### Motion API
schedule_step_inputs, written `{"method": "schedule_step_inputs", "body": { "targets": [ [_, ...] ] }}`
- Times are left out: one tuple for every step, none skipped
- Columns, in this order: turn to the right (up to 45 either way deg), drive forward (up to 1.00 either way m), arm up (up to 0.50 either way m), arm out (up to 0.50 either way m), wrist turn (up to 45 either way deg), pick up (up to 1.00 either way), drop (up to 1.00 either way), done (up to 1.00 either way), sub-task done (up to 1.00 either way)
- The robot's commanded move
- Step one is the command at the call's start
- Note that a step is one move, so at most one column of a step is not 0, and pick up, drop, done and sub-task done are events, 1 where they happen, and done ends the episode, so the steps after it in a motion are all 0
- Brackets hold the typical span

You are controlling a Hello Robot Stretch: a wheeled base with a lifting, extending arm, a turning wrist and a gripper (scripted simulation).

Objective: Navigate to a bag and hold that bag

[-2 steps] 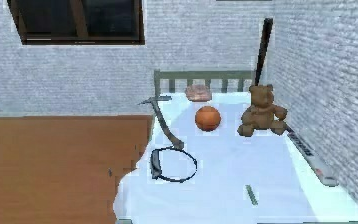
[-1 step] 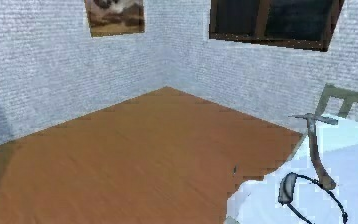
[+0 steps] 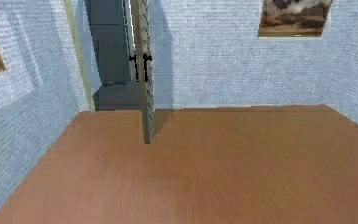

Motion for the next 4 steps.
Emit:
{"method": "schedule_step_inputs", "body": {
  "targets": [
    [45.0, 0.00, 0.00, 0.00, 0.0, 0.00, 0.00, 0.00, 0.00],
    [45.0, 0.00, 0.00, 0.00, 0.0, 0.00, 0.00, 0.00, 0.00],
    [27.0, 0.00, 0.00, 0.00, 0.0, 0.00, 0.00, 0.00, 0.00],
    [0.0, 0.35, 0.00, 0.00, 0.0, 0.00, 0.00, 0.00, 0.00]
  ]
}}
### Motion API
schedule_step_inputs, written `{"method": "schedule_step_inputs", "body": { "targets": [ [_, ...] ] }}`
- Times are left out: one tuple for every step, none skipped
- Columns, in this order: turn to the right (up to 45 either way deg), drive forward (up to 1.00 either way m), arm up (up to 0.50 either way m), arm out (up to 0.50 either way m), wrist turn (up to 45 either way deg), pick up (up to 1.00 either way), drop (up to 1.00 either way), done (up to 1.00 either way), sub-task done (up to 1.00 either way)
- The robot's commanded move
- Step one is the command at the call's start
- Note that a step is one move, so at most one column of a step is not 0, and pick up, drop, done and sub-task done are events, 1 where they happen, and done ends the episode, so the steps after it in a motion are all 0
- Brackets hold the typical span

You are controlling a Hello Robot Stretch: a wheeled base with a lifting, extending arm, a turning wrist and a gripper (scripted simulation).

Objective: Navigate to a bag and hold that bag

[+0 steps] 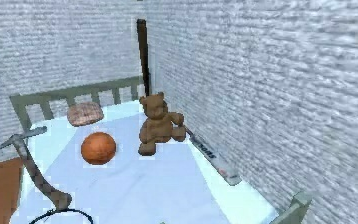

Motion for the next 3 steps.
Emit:
{"method": "schedule_step_inputs", "body": {
  "targets": [
    [-45.0, 0.00, 0.00, 0.00, 0.0, 0.00, 0.00, 0.00, 0.00],
    [-45.0, 0.00, 0.00, 0.00, 0.0, 0.00, 0.00, 0.00, 0.00],
    [-42.0, 0.00, 0.00, 0.00, 0.0, 0.00, 0.00, 0.00, 0.00]
  ]
}}
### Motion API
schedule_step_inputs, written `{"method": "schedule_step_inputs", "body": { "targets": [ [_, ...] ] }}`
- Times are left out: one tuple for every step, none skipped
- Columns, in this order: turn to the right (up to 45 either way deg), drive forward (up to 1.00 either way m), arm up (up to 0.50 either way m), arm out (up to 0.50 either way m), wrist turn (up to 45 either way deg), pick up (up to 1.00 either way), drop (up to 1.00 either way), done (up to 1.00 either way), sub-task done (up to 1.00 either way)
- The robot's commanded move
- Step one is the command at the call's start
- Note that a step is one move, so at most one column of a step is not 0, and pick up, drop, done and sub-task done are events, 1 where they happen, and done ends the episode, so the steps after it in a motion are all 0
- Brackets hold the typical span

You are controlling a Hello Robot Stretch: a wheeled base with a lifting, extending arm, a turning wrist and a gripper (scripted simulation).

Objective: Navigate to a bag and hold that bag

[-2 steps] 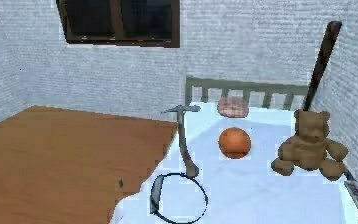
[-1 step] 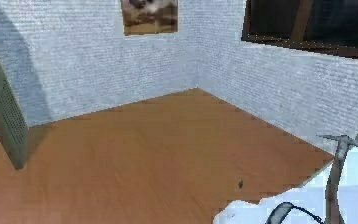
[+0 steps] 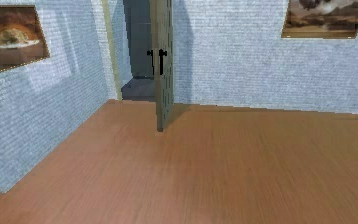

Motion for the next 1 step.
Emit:
{"method": "schedule_step_inputs", "body": {
  "targets": [
    [0.0, 0.00, 0.50, 0.00, 0.0, 0.00, 0.00, 0.00, 0.00]
  ]
}}
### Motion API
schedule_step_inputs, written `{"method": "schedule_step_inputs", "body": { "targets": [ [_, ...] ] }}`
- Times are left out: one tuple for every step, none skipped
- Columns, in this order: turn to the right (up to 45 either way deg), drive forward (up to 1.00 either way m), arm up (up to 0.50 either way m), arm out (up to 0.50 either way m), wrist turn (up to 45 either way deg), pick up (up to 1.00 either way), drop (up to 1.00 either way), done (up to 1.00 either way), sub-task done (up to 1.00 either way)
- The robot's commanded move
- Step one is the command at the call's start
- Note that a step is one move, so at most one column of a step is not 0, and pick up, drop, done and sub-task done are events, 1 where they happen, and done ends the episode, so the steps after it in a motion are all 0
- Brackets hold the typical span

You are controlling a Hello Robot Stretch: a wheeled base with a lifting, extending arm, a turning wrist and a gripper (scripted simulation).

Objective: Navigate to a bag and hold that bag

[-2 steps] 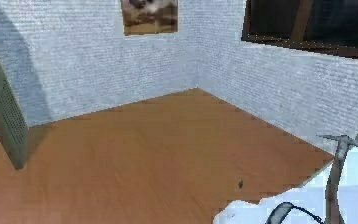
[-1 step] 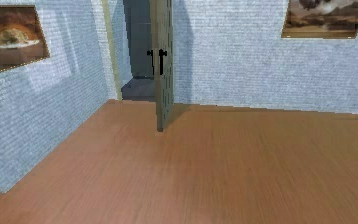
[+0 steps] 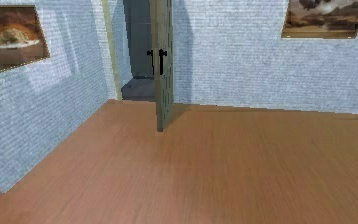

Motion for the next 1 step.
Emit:
{"method": "schedule_step_inputs", "body": {
  "targets": [
    [0.0, 0.00, 0.06, 0.00, 0.0, 0.00, 0.00, 0.00, 0.00]
  ]
}}
